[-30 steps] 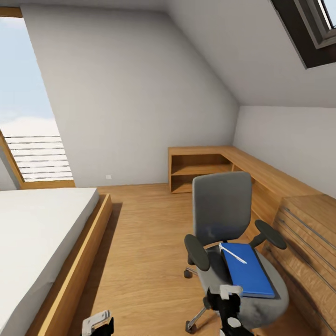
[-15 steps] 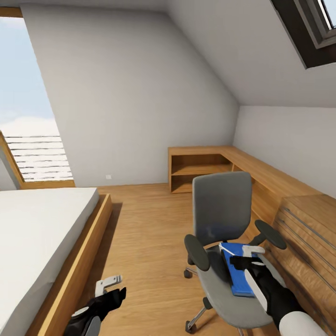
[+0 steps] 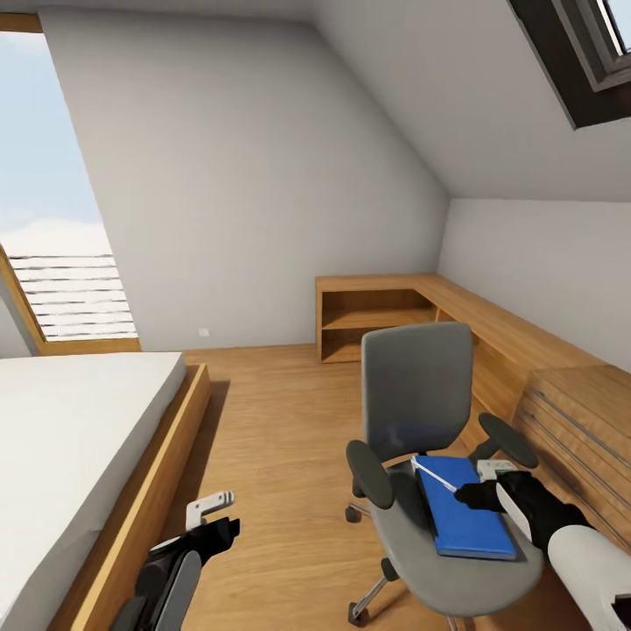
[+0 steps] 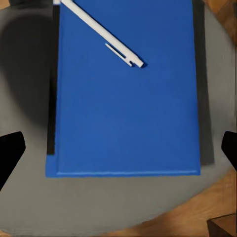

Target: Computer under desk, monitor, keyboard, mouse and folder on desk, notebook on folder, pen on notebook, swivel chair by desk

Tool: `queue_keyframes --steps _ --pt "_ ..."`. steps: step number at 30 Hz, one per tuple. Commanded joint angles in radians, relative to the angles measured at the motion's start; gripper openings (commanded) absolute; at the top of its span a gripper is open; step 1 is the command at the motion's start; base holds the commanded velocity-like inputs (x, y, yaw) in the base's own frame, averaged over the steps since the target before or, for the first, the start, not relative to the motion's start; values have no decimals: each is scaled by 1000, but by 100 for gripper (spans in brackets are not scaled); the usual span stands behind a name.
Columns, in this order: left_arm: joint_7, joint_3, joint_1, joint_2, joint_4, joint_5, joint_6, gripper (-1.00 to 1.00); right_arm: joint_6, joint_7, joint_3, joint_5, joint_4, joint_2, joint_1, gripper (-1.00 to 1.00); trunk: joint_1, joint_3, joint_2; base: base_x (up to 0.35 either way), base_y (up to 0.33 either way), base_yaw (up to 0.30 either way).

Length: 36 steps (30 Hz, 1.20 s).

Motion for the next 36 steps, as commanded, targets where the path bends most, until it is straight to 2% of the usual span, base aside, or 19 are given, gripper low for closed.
queue_keyframes --steps 1,4,6,7,25,36 --pt "9 -1 -1 0 -1 10 2 100 5 2 8 0 0 -2 -1 100 0 -1 -1 0 0 0" --pt "12 0 -1 2 5 10 1 100 5 32 5 43 4 -2 -4 100 0 -1 -1 105 -14 0" --pt "15 1 -1 2 10 10 1 100 5 37 6 48 6 -2 -4 100 0 -1 -1 278 -8 0" --pt "16 3 -1 3 40 8 1 100 5 39 6 50 7 -1 -4 100 0 -1 -1 314 -1 0" --pt "16 5 -2 7 70 9 2 100 3 32 0 44 -1 14 -4 100 0 -1 -1 290 0 0" --pt "17 5 -1 6 70 8 1 100 4 30 1 47 -1 15 -4 100 0 -1 -1 61 0 0"
